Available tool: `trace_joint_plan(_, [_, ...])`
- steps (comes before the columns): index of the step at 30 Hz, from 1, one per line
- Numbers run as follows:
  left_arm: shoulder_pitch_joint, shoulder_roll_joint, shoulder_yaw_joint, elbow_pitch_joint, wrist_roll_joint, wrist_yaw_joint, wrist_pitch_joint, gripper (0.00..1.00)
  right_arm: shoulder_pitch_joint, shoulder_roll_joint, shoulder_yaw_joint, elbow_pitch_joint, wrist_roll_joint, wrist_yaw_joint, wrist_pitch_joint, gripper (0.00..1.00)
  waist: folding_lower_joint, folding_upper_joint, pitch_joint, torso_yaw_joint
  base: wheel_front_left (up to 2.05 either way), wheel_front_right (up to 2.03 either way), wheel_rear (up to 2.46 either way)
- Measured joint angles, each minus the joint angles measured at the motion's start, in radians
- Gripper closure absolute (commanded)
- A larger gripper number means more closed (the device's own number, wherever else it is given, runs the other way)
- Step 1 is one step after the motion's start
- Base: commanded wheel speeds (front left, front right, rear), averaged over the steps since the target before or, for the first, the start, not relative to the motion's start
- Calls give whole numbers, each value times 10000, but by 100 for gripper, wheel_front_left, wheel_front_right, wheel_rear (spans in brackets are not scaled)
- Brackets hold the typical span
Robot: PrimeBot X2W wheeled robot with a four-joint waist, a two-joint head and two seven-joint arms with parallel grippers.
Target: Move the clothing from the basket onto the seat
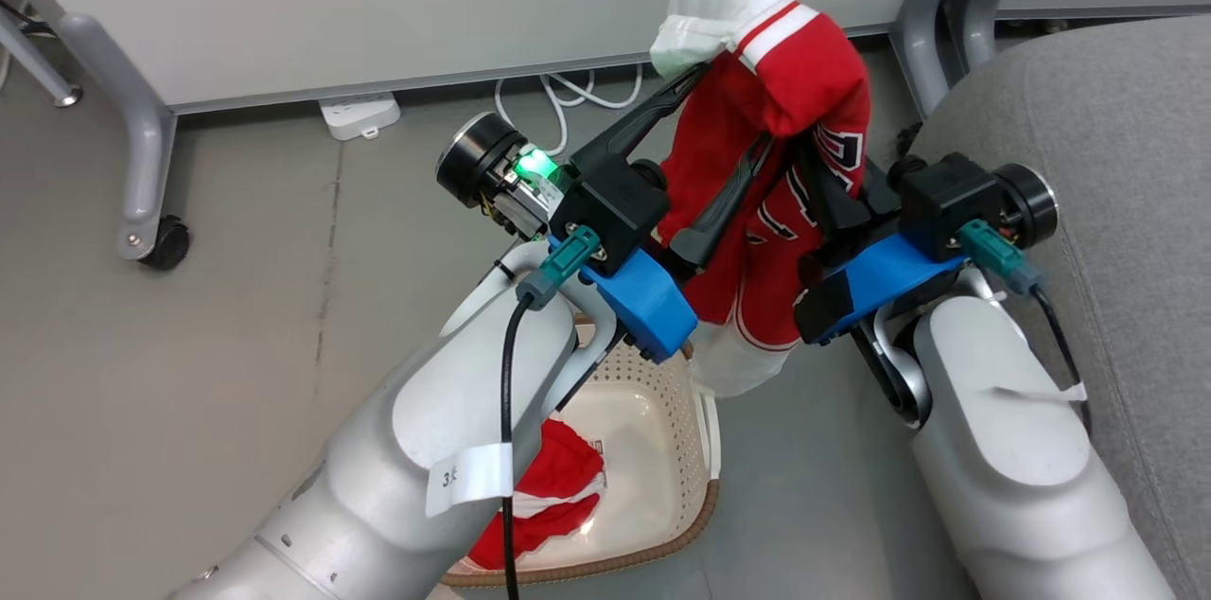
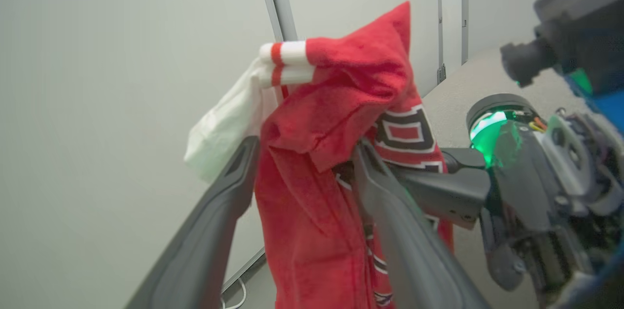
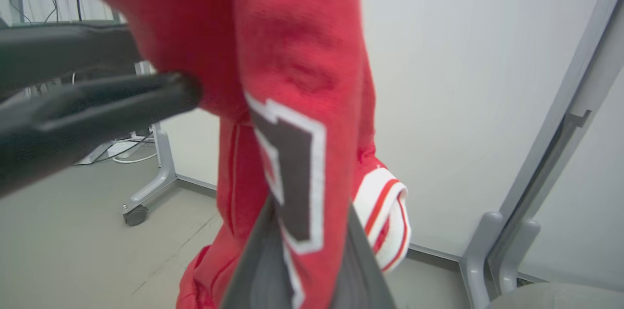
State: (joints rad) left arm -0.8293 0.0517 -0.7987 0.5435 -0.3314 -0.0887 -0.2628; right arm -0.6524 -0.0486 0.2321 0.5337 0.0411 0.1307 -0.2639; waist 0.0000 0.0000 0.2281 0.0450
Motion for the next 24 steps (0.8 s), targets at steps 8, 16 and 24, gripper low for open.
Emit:
trace_joint_plan(8, [181,151,107,2,265,-63,0,0,-45,-4,-1183,-694,-121,0,0,100,0,0,414,-971,0,0,0])
trace_joint_plan(16, [417,178,-48,-56,491,-150,0,0,146,-8,-2489,-1402,-36,0,-2,100,0,0,771,-2013,0,0,0])
trace_joint_plan(24, [711,171,-332,-94,617,-244,0,0,841,-10,-3768,-2088,-224,0,0,100,0,0,981,-2911,0,0,0])
